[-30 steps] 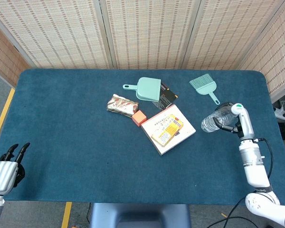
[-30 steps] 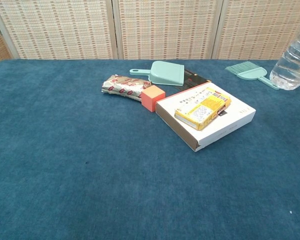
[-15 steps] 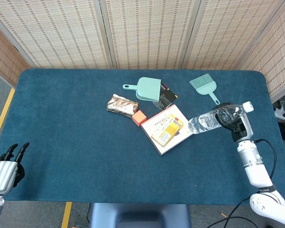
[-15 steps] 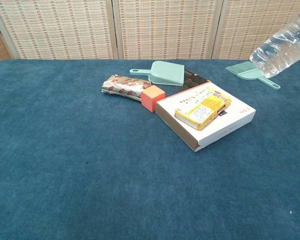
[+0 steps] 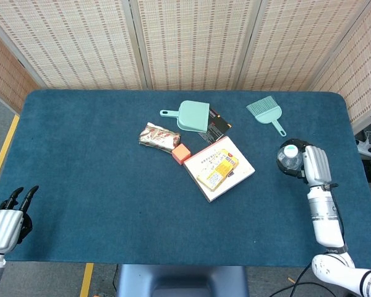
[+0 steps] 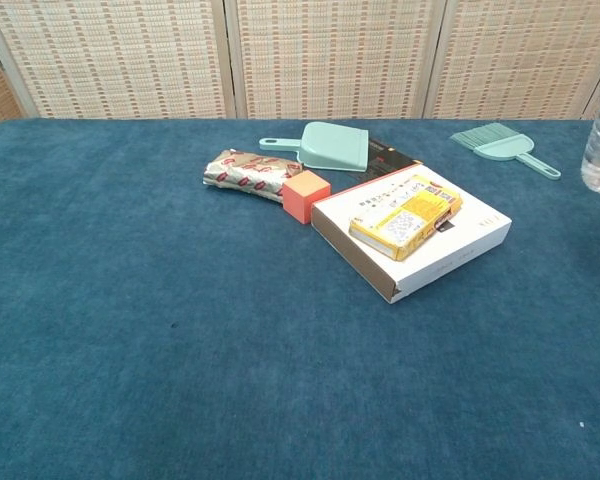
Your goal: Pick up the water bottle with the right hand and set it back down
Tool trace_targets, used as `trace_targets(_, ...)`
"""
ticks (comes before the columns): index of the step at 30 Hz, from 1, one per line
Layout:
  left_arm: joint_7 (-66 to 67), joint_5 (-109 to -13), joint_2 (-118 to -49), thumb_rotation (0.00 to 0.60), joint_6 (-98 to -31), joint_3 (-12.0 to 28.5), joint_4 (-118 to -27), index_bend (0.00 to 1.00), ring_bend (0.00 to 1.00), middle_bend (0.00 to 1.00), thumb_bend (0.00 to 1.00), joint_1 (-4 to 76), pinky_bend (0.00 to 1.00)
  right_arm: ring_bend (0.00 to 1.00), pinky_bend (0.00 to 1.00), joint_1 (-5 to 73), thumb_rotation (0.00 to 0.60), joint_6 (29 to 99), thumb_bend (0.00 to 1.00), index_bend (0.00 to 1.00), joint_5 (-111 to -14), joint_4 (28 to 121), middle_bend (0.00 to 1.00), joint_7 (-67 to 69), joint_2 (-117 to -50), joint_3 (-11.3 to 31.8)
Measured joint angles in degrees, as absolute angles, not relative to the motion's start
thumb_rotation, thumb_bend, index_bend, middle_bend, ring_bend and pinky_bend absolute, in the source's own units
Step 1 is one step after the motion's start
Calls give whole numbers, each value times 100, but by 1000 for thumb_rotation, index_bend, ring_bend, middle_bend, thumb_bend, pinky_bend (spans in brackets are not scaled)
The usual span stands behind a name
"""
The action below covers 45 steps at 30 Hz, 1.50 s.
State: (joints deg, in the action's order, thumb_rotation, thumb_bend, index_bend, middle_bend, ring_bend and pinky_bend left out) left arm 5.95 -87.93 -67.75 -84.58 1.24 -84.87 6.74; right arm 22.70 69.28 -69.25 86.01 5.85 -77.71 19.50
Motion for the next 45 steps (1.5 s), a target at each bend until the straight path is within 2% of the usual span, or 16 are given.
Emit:
trace_targets(4,591,-8792,-6774,600,-8459,123,-8486,69,89,128,328,673,331,455,578,2272,600,6962,480,724,-6933,8685,600,-336,-7793,1889)
trace_targets(9,594,-8794,-6772,600,-8467,123,-8490,69,89,129,328,671,331,455,579,2266,600,6618,481,724,-6980,8949,600,-14,-7596,1865)
trace_targets(12,596,-8800,-6769,600,-8465,119,-8495,69,89,128,327,672,331,455,579,2264,600,6333,480,724,-7096,9085,600,933,-7425,1863)
trace_targets(20,598,-8796,-6766,600,-8470,121,-8494,69,89,129,329,670,331,455,580,2267,600,5883,480,724,-7434,9126,600,5066,-7146,1809)
trace_targets(23,603,-8793,-6778,600,-8455,121,-8479,69,89,129,328,677,331,455,582,2272,600,5806,480,724,-7465,9094,600,5976,-7115,1780)
trace_targets(26,608,-8803,-6773,600,-8466,115,-8485,69,89,129,326,672,331,455,583,2280,600,5769,481,724,-7454,9039,600,6314,-7116,1750)
trace_targets(30,609,-8801,-6774,600,-8461,114,-8486,69,90,129,328,673,331,455,586,2287,600,5833,481,724,-7370,8926,600,5896,-7186,1720)
trace_targets(41,612,-8812,-6774,600,-8455,106,-8491,69,90,129,329,677,331,455,587,2303,600,6532,481,724,-6845,8570,600,1634,-7664,1689)
trace_targets(45,601,-8800,-6773,600,-8452,110,-8487,69,89,129,328,676,331,455,588,2300,600,6614,481,724,-6745,8564,600,1288,-7730,1678)
